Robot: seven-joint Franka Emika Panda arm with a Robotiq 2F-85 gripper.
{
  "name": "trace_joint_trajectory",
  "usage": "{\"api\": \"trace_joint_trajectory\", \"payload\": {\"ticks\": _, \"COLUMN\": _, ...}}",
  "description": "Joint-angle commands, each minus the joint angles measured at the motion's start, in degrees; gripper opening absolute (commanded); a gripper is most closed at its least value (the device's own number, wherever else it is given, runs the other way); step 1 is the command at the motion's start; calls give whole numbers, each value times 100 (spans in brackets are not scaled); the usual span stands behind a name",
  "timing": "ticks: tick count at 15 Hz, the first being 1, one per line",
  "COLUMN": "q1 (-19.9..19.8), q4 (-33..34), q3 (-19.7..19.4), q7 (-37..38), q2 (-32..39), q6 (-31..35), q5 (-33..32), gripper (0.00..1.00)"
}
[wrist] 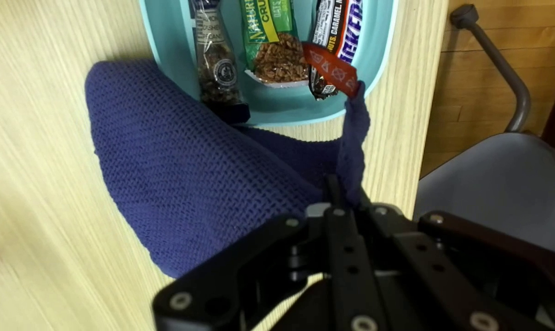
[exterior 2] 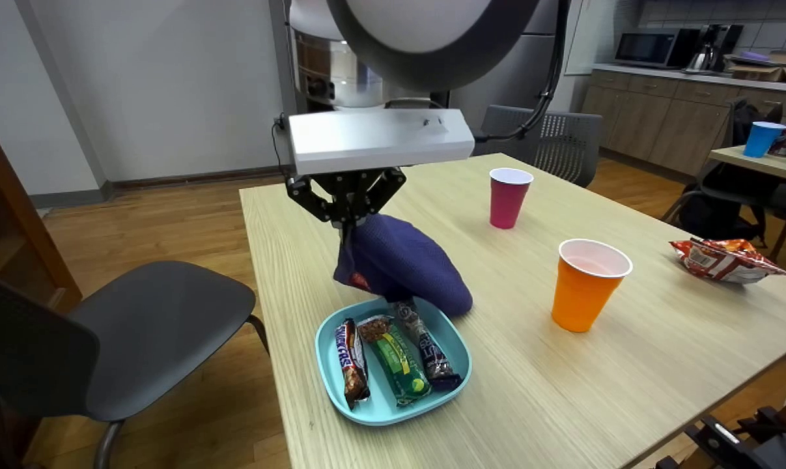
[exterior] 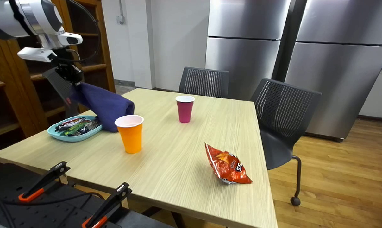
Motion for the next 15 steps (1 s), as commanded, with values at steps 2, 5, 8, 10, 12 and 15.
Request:
{"api": "trace_joint_trajectory", "payload": {"ticks": 2, "q1": -216, "q4": -144, "q3": 329, "q7": -202, "q2": -290, "q6": -226, "q5": -98, "gripper": 1}}
{"api": "trace_joint_trajectory", "payload": {"ticks": 5, "q1": -238, "q4": -184, "q3": 443, "q7": -292, "q2": -335, "q6": -242, "q5": -96, "gripper": 1}}
{"api": "trace_joint_trajectory", "payload": {"ticks": 8, "q1": -256, "q4": -229, "q3": 558, "q7": -413, "q2": -397, "q6": -282, "q5": -54, "gripper": 1}}
{"api": "trace_joint_trajectory", "payload": {"ticks": 10, "q1": -254, "q4": -249, "q3": 626, "q7": -484, "q2": -423, "q6": -329, "q5": -56, "gripper": 1}}
{"api": "trace_joint_trajectory", "payload": {"ticks": 12, "q1": -262, "q4": -256, "q3": 701, "q7": -562, "q2": -426, "q6": -368, "q5": -34, "gripper": 1}}
{"api": "trace_joint_trajectory", "payload": {"ticks": 15, "q1": -258, "q4": -261, "q3": 780, "q7": -633, "q2": -423, "q6": -425, "q5": -38, "gripper": 1}}
